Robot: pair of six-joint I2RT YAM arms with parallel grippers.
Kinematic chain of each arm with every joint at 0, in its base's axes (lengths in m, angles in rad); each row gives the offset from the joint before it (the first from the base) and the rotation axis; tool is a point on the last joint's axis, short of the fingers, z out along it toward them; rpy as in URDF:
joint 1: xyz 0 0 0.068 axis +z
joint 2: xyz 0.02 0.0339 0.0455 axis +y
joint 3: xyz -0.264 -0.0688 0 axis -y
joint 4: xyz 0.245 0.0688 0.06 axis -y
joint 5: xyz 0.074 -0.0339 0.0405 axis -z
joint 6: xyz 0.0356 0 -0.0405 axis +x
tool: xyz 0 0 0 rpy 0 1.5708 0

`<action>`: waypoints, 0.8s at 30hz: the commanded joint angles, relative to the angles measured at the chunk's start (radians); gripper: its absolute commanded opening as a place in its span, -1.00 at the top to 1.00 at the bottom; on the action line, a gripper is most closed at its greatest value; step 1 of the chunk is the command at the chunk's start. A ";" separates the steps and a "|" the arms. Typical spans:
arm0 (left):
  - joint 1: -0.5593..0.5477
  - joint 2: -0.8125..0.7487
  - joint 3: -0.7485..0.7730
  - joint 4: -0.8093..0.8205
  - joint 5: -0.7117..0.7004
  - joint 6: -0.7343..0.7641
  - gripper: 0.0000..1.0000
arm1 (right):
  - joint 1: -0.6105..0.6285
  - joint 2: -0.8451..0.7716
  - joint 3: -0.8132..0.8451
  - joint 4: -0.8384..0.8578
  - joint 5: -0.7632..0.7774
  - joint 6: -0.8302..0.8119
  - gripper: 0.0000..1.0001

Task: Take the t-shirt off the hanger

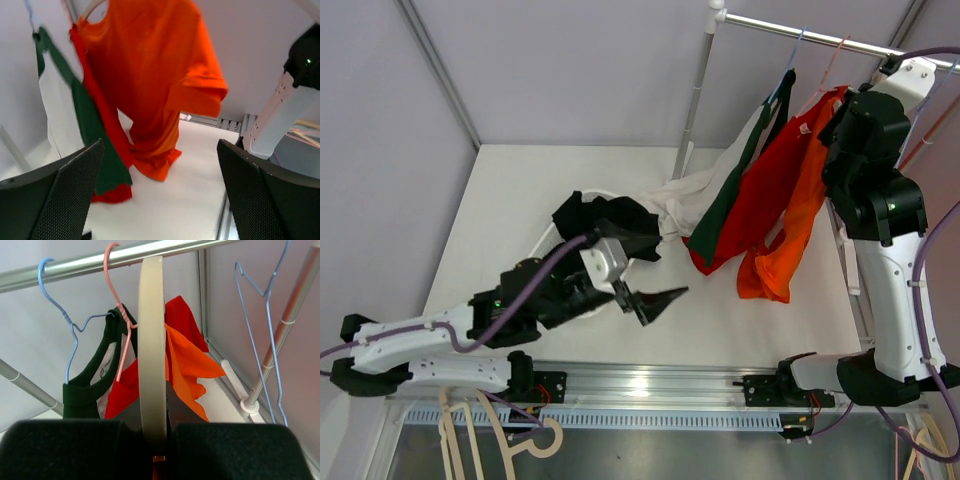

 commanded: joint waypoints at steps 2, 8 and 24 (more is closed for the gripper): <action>-0.160 0.139 0.020 0.236 -0.124 0.309 -0.99 | 0.058 0.005 0.012 -0.002 0.111 0.071 1.00; -0.189 0.268 0.128 0.239 -0.109 0.346 -0.99 | 0.098 0.014 0.006 -0.011 0.134 0.094 1.00; -0.099 0.471 0.378 0.121 -0.030 0.209 -0.99 | 0.200 -0.018 -0.047 0.049 0.193 0.073 1.00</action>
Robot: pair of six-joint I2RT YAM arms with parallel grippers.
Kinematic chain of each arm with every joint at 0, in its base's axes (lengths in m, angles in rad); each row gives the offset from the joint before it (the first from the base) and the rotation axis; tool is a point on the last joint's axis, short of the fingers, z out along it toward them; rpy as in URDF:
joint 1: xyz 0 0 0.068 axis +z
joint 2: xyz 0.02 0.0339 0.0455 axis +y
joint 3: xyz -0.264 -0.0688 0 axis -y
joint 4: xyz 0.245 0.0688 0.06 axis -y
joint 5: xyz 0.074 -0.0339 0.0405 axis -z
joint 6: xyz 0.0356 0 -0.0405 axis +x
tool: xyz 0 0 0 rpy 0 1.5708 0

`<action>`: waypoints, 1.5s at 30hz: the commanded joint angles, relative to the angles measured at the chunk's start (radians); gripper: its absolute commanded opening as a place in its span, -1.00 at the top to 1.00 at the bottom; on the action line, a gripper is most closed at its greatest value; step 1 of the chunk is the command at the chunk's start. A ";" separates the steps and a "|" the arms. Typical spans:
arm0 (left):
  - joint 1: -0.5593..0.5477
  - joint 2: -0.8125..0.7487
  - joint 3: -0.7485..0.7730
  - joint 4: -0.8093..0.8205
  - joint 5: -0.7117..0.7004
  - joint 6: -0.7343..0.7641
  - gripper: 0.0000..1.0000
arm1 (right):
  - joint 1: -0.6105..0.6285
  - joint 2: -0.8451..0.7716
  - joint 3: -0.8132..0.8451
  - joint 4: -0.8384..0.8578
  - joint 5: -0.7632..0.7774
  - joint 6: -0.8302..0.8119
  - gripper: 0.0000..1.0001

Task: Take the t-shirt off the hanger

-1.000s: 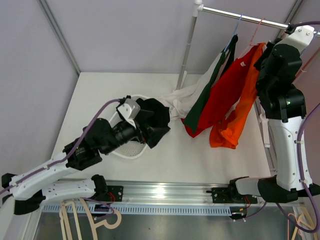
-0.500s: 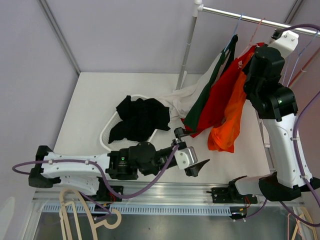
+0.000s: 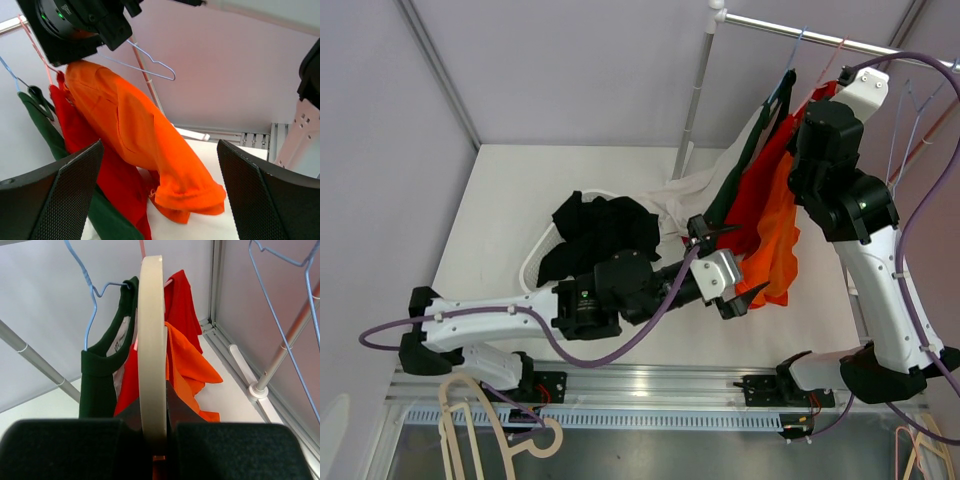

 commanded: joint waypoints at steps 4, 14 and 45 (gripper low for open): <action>0.045 0.092 0.127 -0.091 0.054 -0.114 -0.99 | 0.040 -0.037 0.013 0.097 0.053 -0.009 1.00; 0.064 0.163 0.124 -0.113 0.105 -0.181 -0.75 | 0.060 -0.036 0.028 0.131 0.077 -0.047 1.00; -0.143 -0.167 -0.052 -0.242 -0.041 -0.250 0.97 | -0.173 0.055 -0.001 0.300 0.045 -0.168 1.00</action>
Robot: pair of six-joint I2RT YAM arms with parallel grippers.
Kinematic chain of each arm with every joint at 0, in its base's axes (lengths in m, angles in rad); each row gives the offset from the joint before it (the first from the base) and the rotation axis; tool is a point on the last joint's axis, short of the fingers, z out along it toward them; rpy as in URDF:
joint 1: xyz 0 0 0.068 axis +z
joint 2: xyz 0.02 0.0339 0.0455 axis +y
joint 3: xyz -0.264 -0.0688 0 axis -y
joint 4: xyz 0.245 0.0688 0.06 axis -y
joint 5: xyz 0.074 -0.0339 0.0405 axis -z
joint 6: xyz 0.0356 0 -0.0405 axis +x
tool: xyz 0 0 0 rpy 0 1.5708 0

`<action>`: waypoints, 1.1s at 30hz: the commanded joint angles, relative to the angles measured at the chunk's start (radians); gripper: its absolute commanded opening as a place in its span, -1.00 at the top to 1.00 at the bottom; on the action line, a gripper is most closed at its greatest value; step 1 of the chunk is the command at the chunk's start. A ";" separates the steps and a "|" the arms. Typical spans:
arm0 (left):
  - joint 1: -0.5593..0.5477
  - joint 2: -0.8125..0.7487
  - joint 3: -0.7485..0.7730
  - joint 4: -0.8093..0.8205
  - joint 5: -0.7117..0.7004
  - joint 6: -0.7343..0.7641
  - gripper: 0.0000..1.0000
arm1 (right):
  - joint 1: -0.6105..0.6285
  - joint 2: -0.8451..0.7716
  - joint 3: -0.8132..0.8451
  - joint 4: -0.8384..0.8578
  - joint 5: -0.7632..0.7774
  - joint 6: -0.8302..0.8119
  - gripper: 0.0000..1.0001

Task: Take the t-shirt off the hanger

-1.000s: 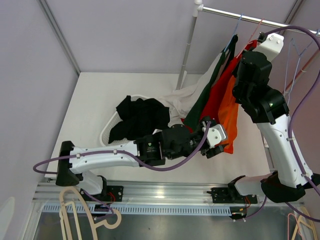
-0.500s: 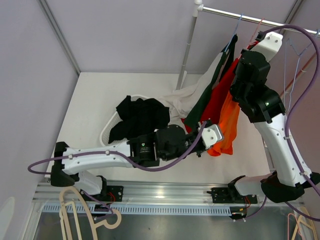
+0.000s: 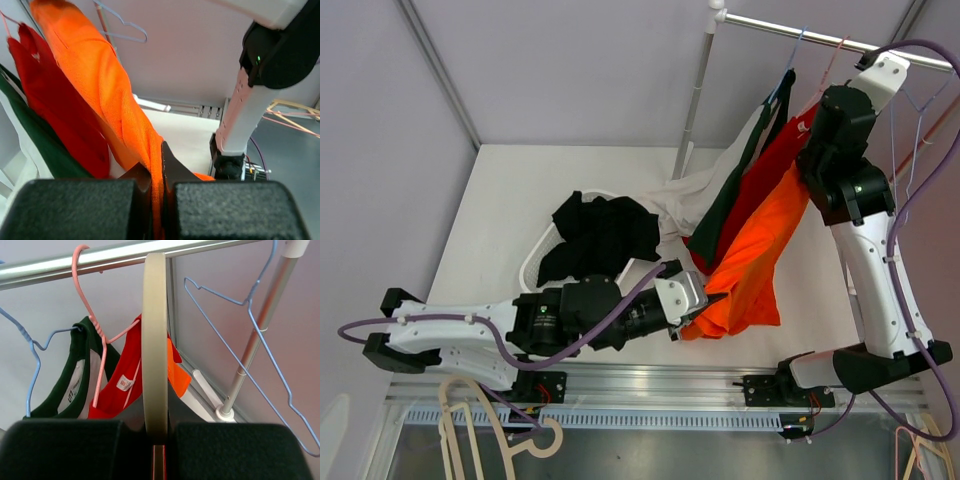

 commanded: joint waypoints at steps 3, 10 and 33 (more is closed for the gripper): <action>-0.034 -0.054 -0.091 0.017 0.043 -0.096 0.99 | -0.060 0.035 0.065 0.089 -0.040 0.008 1.00; -0.068 -0.118 -0.221 0.080 0.043 -0.148 0.99 | -0.125 0.067 0.091 0.078 -0.080 0.016 1.00; -0.120 -0.054 -0.335 0.215 0.075 -0.196 0.98 | -0.243 0.076 0.200 -0.060 -0.315 0.177 1.00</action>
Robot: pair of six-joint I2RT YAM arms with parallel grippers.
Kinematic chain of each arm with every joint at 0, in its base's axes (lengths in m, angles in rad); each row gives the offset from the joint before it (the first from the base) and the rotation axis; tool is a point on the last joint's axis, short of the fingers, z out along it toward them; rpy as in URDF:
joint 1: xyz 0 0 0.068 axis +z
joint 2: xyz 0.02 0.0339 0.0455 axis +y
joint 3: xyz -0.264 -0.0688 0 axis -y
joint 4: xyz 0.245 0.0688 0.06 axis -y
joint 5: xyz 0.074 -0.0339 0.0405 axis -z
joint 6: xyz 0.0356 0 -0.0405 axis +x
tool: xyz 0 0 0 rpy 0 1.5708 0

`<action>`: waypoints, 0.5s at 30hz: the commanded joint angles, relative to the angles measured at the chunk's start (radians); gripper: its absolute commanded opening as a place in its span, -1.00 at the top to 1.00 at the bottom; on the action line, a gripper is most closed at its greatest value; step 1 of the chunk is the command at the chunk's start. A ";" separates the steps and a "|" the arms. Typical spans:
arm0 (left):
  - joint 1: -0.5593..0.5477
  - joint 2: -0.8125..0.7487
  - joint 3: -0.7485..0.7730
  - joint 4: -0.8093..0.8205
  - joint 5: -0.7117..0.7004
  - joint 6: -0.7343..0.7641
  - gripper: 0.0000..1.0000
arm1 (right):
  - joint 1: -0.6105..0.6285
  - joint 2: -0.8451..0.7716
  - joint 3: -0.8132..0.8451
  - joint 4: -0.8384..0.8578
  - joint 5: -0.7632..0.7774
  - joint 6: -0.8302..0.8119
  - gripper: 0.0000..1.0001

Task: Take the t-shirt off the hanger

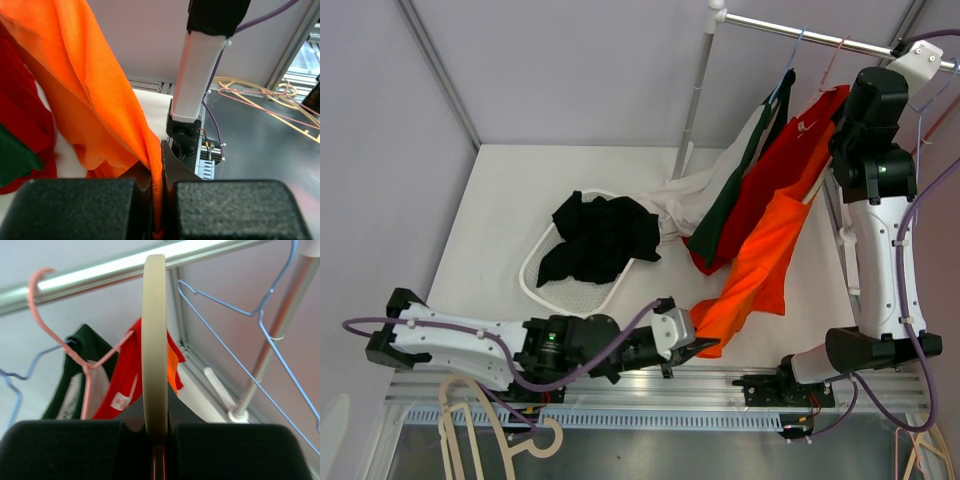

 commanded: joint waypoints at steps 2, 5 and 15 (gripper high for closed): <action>-0.028 0.099 -0.010 0.118 0.117 -0.019 0.99 | -0.019 -0.020 0.121 -0.004 -0.071 0.081 1.00; 0.014 0.181 -0.034 0.239 0.170 -0.041 0.99 | -0.011 -0.039 0.186 -0.077 -0.144 0.110 1.00; 0.346 0.518 0.427 -0.077 0.167 -0.185 0.99 | 0.050 -0.132 0.236 -0.349 -0.310 0.200 1.00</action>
